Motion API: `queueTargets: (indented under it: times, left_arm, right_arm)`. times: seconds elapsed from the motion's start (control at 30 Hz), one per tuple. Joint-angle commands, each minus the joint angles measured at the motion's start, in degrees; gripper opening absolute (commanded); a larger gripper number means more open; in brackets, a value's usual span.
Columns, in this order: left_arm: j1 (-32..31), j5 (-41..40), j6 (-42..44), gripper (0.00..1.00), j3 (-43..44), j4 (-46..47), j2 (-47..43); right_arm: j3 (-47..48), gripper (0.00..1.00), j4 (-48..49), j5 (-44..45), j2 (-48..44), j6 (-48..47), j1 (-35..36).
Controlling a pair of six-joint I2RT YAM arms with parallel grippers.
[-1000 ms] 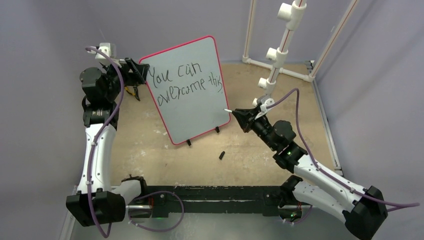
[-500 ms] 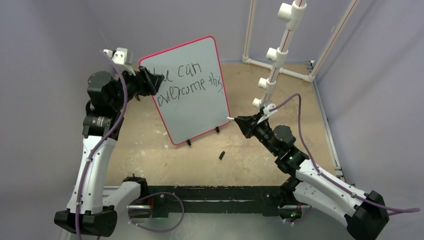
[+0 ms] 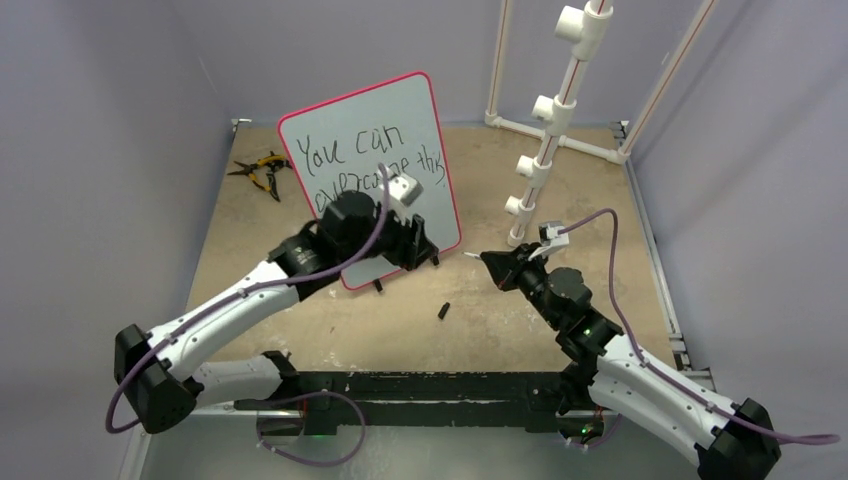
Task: Write a sentence on the whiteboard
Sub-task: Close the whiteboard marker at the center of the board.
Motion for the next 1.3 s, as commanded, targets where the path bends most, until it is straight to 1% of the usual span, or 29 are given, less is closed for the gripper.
queueTargets:
  times: [0.0,0.17,0.27,0.3,0.4,0.57,0.8,0.9,1.03,1.2,1.27]
  left_arm:
    - [-7.5,-6.9,-4.0,0.52,-7.5,7.7,3.2]
    - [-17.8,-13.5,-6.2,0.52,-15.0,13.5,10.6]
    - [-20.9,-15.3,-7.2,0.5,-17.3,16.0,15.2]
    - [-21.3,-14.7,-7.6,0.5,-17.9,18.7,16.6]
    - [-21.7,-14.3,-7.9,0.5,-17.9,19.4,20.8]
    - [-21.8,-17.7,-7.9,0.43,-18.3,21.3,24.5]
    - [-21.8,-24.3,-7.5,0.38,-16.0,19.9,27.0]
    - [-21.7,-24.9,-7.0,0.38,-15.1,18.9,28.6]
    - [-21.7,-23.2,-5.6,0.37,-13.4,18.0,31.2]
    - [-21.8,-22.3,-6.5,0.25,-13.6,17.1,32.3]
    - [-21.8,-22.8,-7.3,0.21,-13.8,14.8,32.7]
  right_arm:
    - [2.3,0.0,-5.1,5.1,-1.2,2.2,0.0]
    - [4.0,0.0,-8.6,7.6,-1.2,0.7,0.0]
    - [4.7,0.0,-9.0,8.0,-0.8,0.2,0.0]
    - [4.9,0.0,-9.0,8.0,-0.6,0.1,0.0]
    - [5.1,0.0,-9.1,7.9,0.0,-0.1,0.0]
    - [5.8,0.0,-10.0,7.9,0.8,-0.8,0.0]
    - [5.2,0.0,-8.2,6.6,0.9,-1.9,0.0]
    - [5.5,0.0,-8.1,6.6,1.5,-1.9,0.0]
    - [5.5,0.0,-8.0,6.8,1.3,-2.1,0.0]
    - [5.9,0.0,-8.0,6.3,1.2,-2.4,0.0]
    - [6.2,0.0,-8.0,6.3,1.2,-2.8,0.0]
